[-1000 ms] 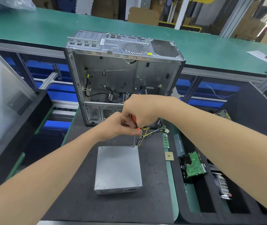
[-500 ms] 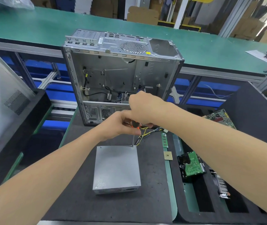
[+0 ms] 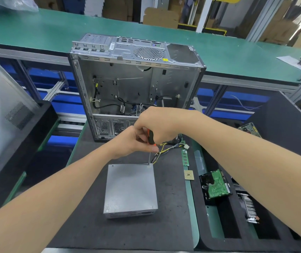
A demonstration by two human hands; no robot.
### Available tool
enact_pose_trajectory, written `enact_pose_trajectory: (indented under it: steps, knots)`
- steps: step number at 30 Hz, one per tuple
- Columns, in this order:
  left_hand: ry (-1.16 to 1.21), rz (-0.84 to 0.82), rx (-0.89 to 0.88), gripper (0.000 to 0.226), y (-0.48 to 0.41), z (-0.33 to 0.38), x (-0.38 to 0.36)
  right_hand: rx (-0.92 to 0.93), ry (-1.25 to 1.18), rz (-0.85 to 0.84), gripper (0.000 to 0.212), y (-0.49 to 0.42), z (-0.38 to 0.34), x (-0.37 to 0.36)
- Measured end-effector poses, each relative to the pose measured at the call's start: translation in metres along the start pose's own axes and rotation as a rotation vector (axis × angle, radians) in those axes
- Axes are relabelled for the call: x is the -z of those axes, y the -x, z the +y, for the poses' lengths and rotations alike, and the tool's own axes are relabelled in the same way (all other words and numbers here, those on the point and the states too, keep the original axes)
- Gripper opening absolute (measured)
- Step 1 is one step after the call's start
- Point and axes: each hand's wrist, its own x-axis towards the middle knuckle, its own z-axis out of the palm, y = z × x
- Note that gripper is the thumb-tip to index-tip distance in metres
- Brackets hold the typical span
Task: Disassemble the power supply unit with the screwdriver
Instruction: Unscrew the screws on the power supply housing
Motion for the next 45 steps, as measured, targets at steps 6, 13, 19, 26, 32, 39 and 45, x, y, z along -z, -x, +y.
enact_pose_trajectory:
  steps: [6, 13, 19, 26, 32, 39, 45]
  knots:
    - [-0.002, -0.005, -0.025, 0.029, -0.002, 0.0, 0.0, -0.334, 0.034, 0.303, 0.053, -0.005, -0.001, -0.012]
    - [-0.036, -0.099, 0.042, 0.038, 0.004, -0.02, 0.009, -0.206, -0.075, 0.191, 0.021, -0.004, 0.001, -0.012]
    - [-0.614, -0.114, 0.07, 0.018, 0.011, -0.045, 0.005, -0.085, -0.085, 0.074, 0.018, 0.006, 0.003, -0.006]
    - [-0.731, -0.036, -0.062, 0.008, 0.01, -0.046, -0.013, -0.138, -0.082, 0.109, 0.016, 0.015, 0.005, 0.0]
    - [-0.948, -0.08, -0.187, 0.017, 0.011, -0.051, -0.015, -0.179, -0.087, 0.122, 0.011, 0.024, 0.01, 0.004]
    - [-0.669, 0.238, -0.014, 0.013, 0.017, -0.045, 0.014, -0.186, -0.114, 0.176, 0.011, 0.029, 0.014, 0.006]
    - [-0.612, 0.488, 0.249, 0.011, 0.066, -0.066, 0.074, -0.157, -0.2, 0.3, 0.01, 0.007, 0.001, 0.007]
